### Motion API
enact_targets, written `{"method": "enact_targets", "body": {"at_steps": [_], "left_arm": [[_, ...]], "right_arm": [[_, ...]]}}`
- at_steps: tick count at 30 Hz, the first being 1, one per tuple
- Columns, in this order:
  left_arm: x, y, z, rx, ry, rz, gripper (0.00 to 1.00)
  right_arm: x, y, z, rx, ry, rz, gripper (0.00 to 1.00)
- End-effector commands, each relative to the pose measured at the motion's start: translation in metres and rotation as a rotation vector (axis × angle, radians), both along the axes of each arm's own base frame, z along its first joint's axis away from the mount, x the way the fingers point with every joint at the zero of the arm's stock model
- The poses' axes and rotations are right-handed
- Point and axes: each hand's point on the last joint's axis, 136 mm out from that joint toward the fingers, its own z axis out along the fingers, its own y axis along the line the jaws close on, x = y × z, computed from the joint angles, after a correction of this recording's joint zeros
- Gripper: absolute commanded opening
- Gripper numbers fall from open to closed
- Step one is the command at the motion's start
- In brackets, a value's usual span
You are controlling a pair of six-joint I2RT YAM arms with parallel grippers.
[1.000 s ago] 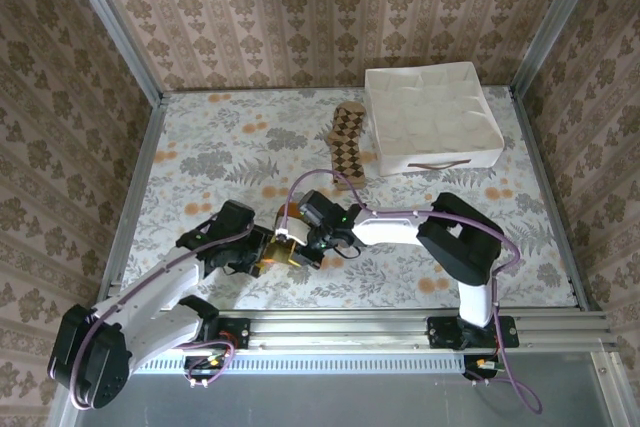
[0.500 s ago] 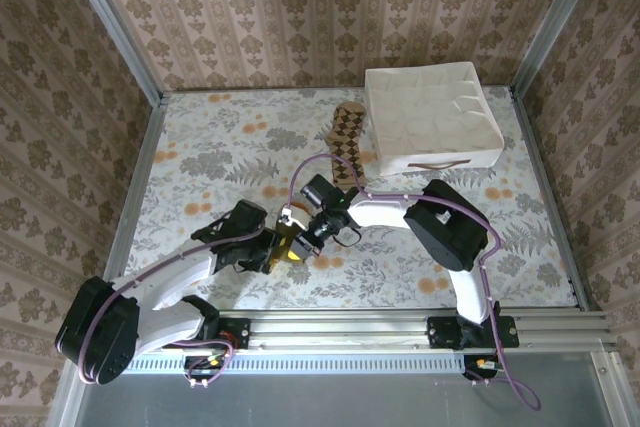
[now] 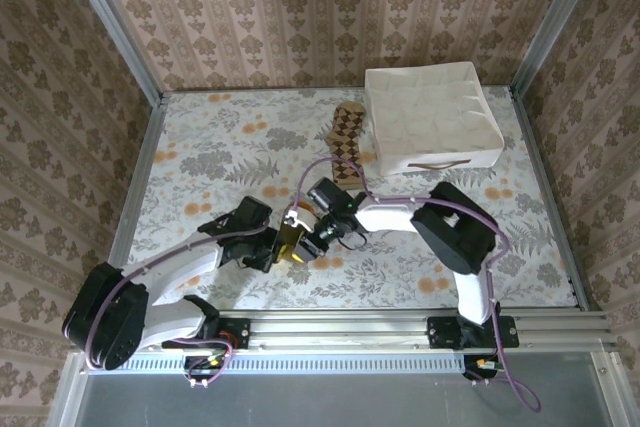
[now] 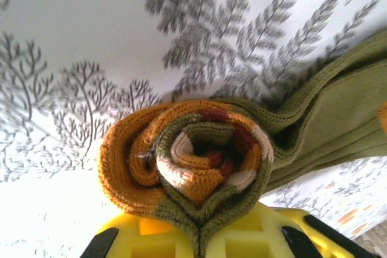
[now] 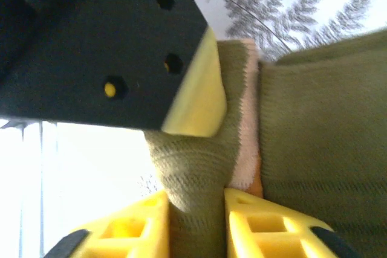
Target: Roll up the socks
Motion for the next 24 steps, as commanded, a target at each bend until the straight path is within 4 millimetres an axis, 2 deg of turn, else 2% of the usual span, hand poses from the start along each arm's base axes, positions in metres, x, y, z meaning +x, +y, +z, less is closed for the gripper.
{"method": "enact_targets", "body": {"at_steps": [1,3,6,11,15,21,24], "left_arm": [[-0.066,0.045,-0.029,0.203,0.290,0.010,0.00],[-0.068,0.047,-0.026,0.213,0.303,0.021,0.00],[-0.066,0.045,-0.023,0.221,0.316,0.020,0.00],[-0.062,0.039,-0.023,0.215,0.326,-0.001,0.00],[-0.059,0.036,-0.023,0.211,0.321,-0.010,0.00],[-0.056,0.033,-0.023,0.205,0.318,-0.023,0.00],[-0.054,0.032,-0.023,0.205,0.308,-0.027,0.00]], "right_arm": [[0.028,-0.020,0.020,-0.013,-0.356,-0.119,0.39],[0.031,-0.026,0.037,-0.011,-0.477,-0.140,0.42],[0.019,-0.029,0.051,-0.024,-0.600,-0.115,0.45],[-0.017,-0.017,0.049,-0.116,-0.793,0.005,0.48],[-0.022,-0.001,0.049,-0.185,-0.929,0.050,0.48],[-0.022,0.018,0.031,-0.268,-1.005,0.152,0.47],[-0.018,0.016,0.011,-0.332,-0.990,0.165,0.39]]}}
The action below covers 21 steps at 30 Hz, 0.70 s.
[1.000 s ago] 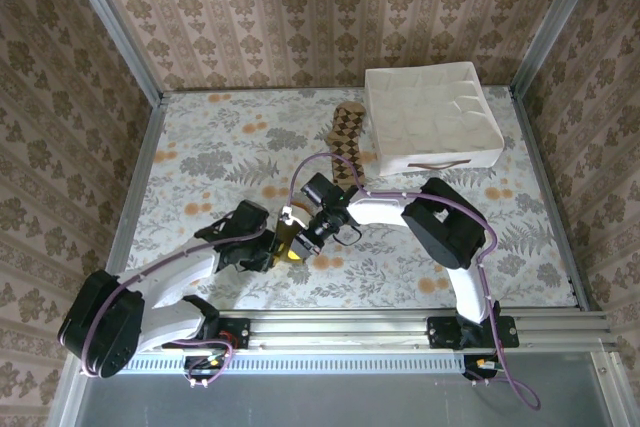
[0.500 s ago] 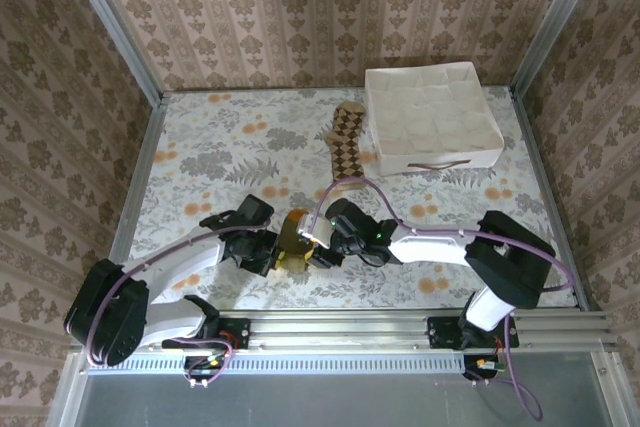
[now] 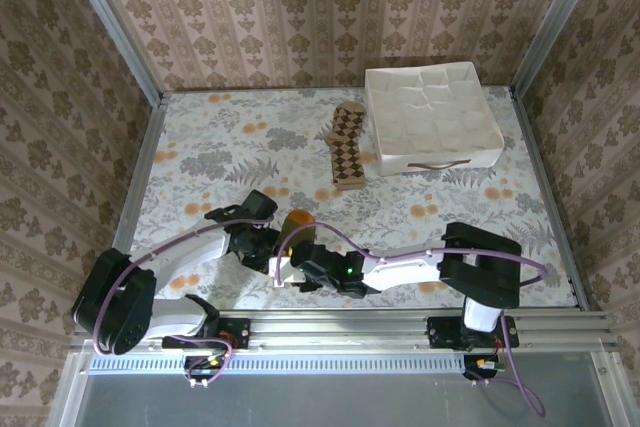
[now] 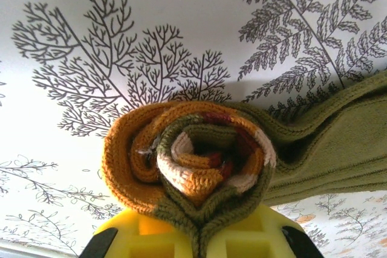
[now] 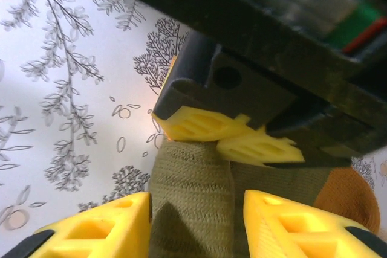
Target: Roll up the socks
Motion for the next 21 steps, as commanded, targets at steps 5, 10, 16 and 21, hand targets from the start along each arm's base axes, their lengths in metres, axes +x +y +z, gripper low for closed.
{"method": "enact_targets", "body": {"at_steps": [5,10,16,21], "left_arm": [[-0.028,0.029,-0.013,0.129,0.095,-0.044,0.06],[-0.008,0.036,0.010,0.102,-0.055,-0.029,0.47],[0.016,0.042,0.032,0.069,-0.214,-0.053,0.67],[0.025,0.039,0.043,0.047,-0.308,-0.070,0.67]], "right_arm": [[0.022,-0.019,-0.036,-0.129,-0.006,-0.135,0.11],[0.008,-0.037,-0.058,-0.126,0.217,-0.161,0.00],[-0.009,-0.043,-0.074,-0.107,0.491,-0.146,0.00],[-0.006,-0.047,-0.076,-0.063,0.642,-0.185,0.00]]}}
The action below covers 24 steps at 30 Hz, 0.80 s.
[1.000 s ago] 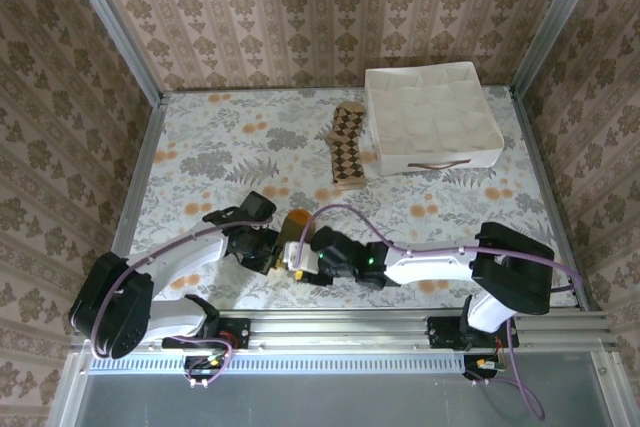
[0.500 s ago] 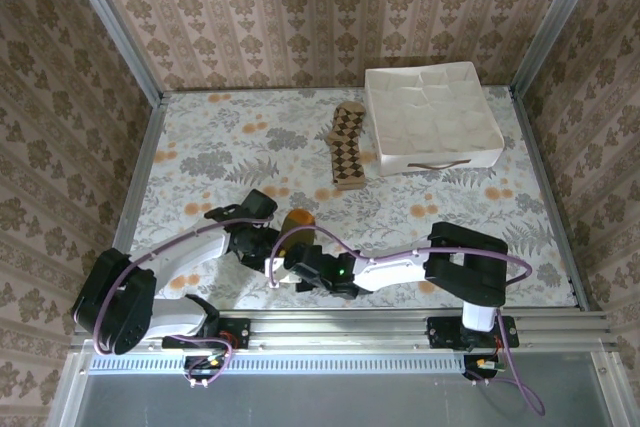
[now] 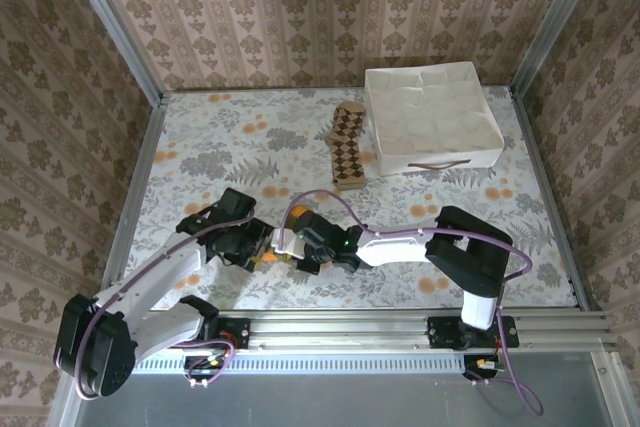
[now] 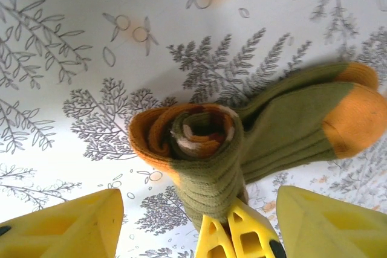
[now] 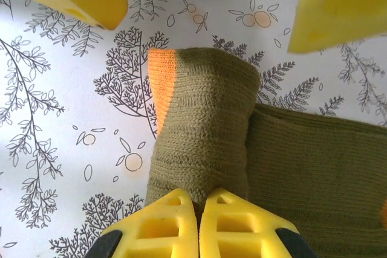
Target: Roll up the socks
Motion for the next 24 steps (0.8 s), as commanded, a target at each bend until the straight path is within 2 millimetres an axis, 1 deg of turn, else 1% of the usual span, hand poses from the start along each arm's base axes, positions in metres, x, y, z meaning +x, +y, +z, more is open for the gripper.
{"method": "enact_targets", "body": {"at_steps": [1,6,11,16,24], "left_arm": [[0.002,0.005,0.003,0.025,-0.061,-0.036,0.67],[0.003,-0.003,0.005,-0.010,-0.094,-0.058,0.62],[0.003,-0.016,-0.001,-0.032,-0.098,-0.075,0.59],[0.005,-0.026,-0.008,-0.028,-0.094,-0.099,0.59],[0.013,-0.036,-0.025,-0.014,-0.072,-0.119,0.57]], "right_arm": [[-0.034,-0.048,-0.065,-0.184,0.313,-0.028,0.00],[-0.026,-0.054,-0.066,-0.139,0.432,-0.072,0.00],[-0.022,-0.060,-0.070,-0.089,0.551,-0.110,0.00],[-0.020,-0.064,-0.074,-0.071,0.602,-0.149,0.00],[-0.015,-0.076,-0.084,-0.050,0.654,-0.235,0.00]]}}
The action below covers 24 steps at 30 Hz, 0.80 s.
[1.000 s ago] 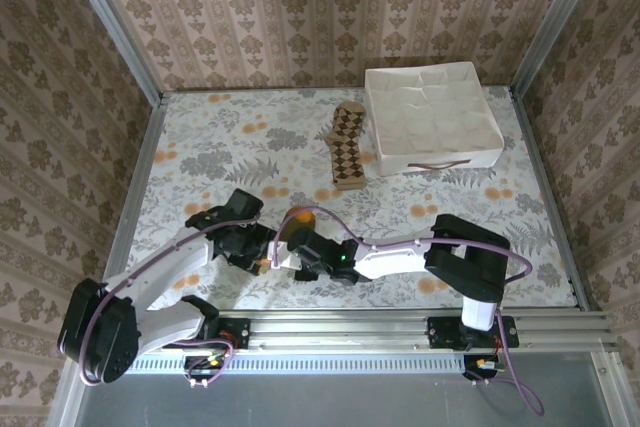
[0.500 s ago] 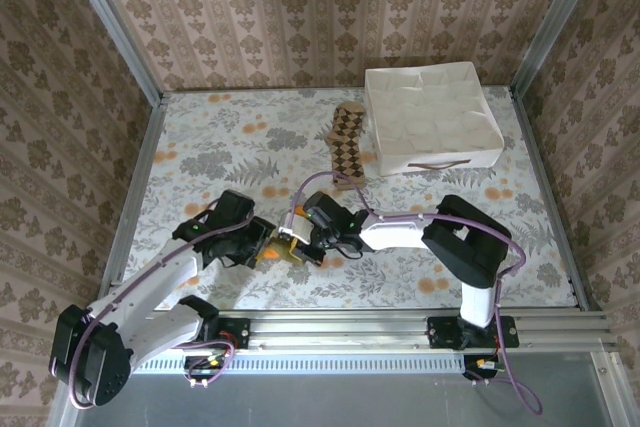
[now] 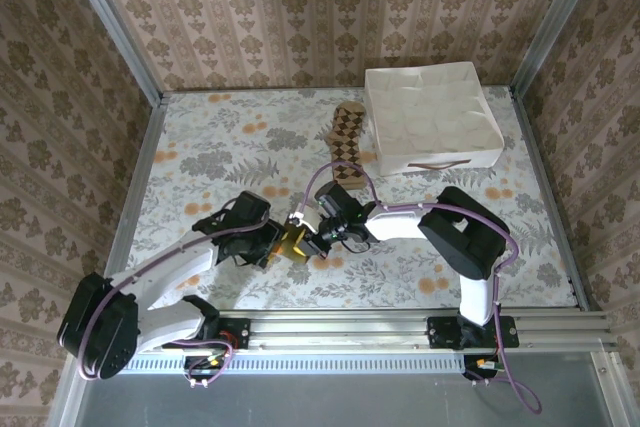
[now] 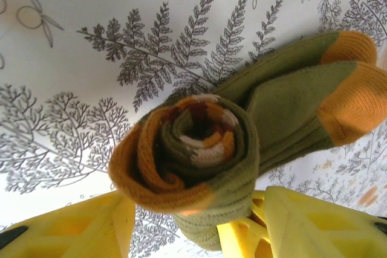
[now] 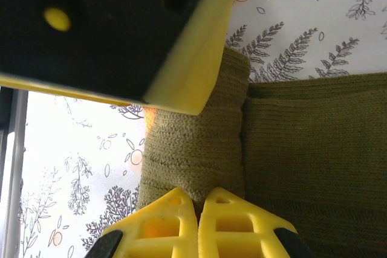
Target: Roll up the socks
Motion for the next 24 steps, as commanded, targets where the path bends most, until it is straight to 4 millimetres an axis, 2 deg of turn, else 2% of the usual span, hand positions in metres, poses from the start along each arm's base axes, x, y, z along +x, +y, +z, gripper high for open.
{"method": "enact_targets", "body": {"at_steps": [1,8,15,16,18,20,22,24], "left_arm": [[0.005,-0.004,-0.005,0.006,-0.013,-0.007,0.57],[0.011,-0.009,-0.015,0.030,-0.001,-0.036,0.55],[0.004,-0.006,-0.037,0.073,0.069,-0.048,0.43],[0.001,-0.006,-0.040,0.074,0.087,-0.050,0.40],[-0.008,-0.003,-0.047,0.084,0.140,-0.046,0.24],[-0.022,0.002,-0.055,0.095,0.209,-0.026,0.01],[-0.044,0.014,-0.059,0.133,0.308,0.006,0.00],[-0.061,0.026,-0.057,0.182,0.373,0.039,0.00]], "right_arm": [[-0.031,-0.058,-0.076,-0.261,0.226,-0.088,0.00],[-0.024,-0.064,-0.081,-0.214,0.328,-0.164,0.00],[-0.021,-0.065,-0.083,-0.225,0.347,-0.158,0.00],[-0.021,-0.065,-0.084,-0.231,0.344,-0.153,0.00],[-0.020,-0.063,-0.082,-0.236,0.334,-0.140,0.00],[-0.016,-0.061,-0.080,-0.245,0.313,-0.127,0.00],[-0.012,-0.058,-0.075,-0.256,0.281,-0.105,0.01],[-0.008,-0.051,-0.062,-0.247,0.197,-0.072,0.09]]}}
